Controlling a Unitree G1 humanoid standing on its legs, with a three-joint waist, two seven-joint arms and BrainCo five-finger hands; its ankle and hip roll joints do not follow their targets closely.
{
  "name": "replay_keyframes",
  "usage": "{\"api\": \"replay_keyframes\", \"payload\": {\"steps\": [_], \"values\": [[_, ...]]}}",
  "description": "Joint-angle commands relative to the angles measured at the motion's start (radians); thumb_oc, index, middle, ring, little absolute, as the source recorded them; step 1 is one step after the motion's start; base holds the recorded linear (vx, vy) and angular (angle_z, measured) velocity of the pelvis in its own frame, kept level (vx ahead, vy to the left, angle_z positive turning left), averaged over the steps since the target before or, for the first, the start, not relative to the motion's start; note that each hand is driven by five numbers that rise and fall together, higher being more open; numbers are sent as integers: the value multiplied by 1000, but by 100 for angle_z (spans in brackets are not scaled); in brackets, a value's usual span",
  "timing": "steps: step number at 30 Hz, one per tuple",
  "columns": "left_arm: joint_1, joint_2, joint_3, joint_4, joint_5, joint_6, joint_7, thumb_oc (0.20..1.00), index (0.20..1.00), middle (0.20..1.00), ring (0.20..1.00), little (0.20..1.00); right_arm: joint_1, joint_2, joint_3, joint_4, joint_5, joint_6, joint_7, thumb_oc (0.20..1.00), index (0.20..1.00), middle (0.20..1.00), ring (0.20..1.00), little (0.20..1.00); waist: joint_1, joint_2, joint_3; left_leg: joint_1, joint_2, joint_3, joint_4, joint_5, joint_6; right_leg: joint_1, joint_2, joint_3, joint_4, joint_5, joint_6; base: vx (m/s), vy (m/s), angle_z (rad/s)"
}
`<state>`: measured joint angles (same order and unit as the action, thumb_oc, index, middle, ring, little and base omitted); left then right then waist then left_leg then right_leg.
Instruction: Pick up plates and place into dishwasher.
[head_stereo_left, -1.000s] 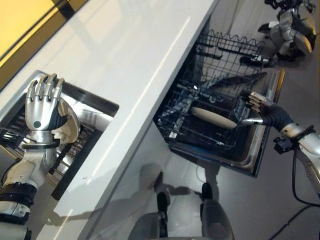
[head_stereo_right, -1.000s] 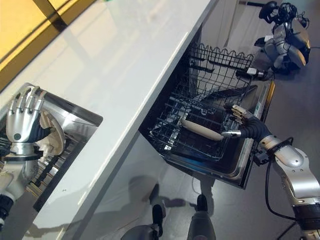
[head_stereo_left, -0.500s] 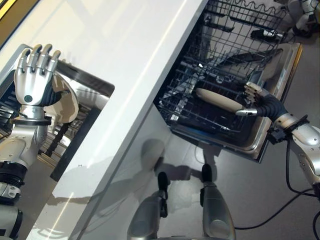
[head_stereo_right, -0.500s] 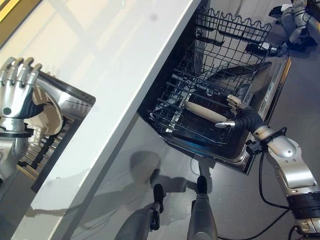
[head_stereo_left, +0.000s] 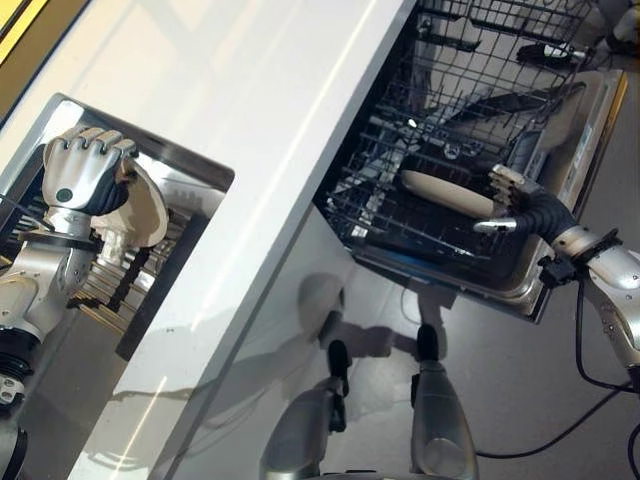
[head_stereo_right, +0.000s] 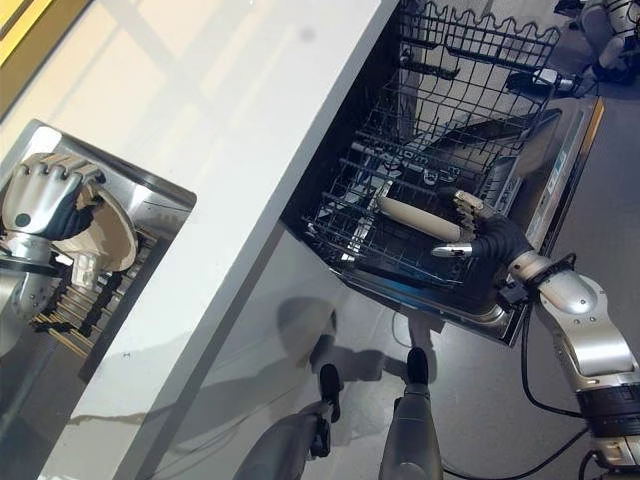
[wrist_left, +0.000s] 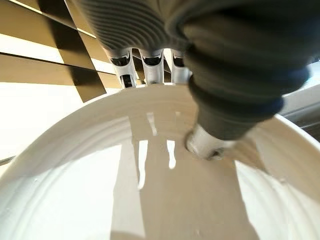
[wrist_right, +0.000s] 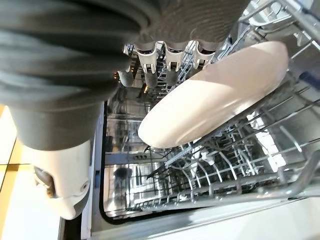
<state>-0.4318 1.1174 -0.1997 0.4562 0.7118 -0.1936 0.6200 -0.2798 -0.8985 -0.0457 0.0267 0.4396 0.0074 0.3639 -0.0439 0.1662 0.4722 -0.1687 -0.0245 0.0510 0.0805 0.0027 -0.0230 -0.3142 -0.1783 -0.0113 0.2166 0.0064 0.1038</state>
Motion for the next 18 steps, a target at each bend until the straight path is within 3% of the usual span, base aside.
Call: {"api": "replay_keyframes", "payload": {"steps": [1, 15, 18], "values": [[107, -4, 18, 46, 3, -3, 9, 200, 200, 200, 200, 200, -12, -39, -73, -44, 20, -21, 7, 1000, 1000, 1000, 1000, 1000, 3, -44, -69, -58, -34, -31, 44, 6, -1, 28, -71, -24, -24, 21, 28, 0, 0, 0], [181, -49, 48, 48, 20, -3, 48, 200, 200, 200, 200, 200, 6, -51, -106, -50, 26, 2, 29, 1000, 1000, 1000, 1000, 1000, 3, -30, -95, -41, -39, -38, 28, 13, -7, 31, -75, -30, -29, 21, 25, -3, 10, -1], [183, -52, 50, 44, 8, 30, 85, 200, 200, 200, 200, 200, -1, -50, -103, -49, 25, 7, 26, 1000, 1000, 1000, 1000, 1000, 5, -31, -97, -38, -38, -40, 25, 13, -8, 32, -73, -31, -28, 19, 23, -10, 2, -1]]}}
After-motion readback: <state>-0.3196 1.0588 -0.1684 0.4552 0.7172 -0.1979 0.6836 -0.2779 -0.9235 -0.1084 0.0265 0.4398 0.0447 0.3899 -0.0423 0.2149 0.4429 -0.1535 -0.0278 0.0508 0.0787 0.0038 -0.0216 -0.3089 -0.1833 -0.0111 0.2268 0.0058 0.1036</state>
